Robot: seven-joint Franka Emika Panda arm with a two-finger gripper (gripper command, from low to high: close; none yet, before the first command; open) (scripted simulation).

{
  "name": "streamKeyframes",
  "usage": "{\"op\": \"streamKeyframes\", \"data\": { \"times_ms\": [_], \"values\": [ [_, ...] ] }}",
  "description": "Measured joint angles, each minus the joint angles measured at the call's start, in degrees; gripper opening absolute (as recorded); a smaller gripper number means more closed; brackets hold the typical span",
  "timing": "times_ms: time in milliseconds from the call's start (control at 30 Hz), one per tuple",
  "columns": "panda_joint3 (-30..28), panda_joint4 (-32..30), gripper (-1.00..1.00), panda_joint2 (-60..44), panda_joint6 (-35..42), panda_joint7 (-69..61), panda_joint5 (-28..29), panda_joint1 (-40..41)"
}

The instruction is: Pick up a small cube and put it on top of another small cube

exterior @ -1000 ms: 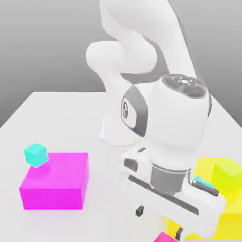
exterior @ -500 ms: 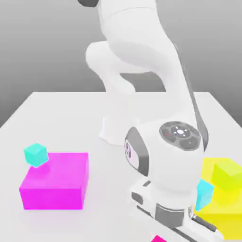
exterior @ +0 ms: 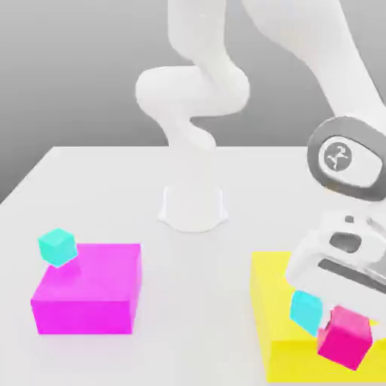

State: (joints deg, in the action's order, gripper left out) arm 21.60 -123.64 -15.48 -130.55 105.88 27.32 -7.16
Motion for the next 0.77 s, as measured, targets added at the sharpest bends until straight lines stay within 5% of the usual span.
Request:
{"op": "streamKeyframes", "data": {
  "times_ms": [467, 633, 667, 767],
  "values": [
    [5.15, -13.06, -1.00, 19.87, -1.35, -24.36, -28.45, -2.44],
    [4.78, -16.59, -1.00, 15.05, -10.07, -23.09, -26.86, -1.77],
    [4.74, -17.06, 1.00, 13.71, -11.77, -22.46, -26.01, -1.81],
    [4.74, -17.06, 1.00, 13.71, -11.77, -22.46, -26.02, -1.82]
  ]
}}
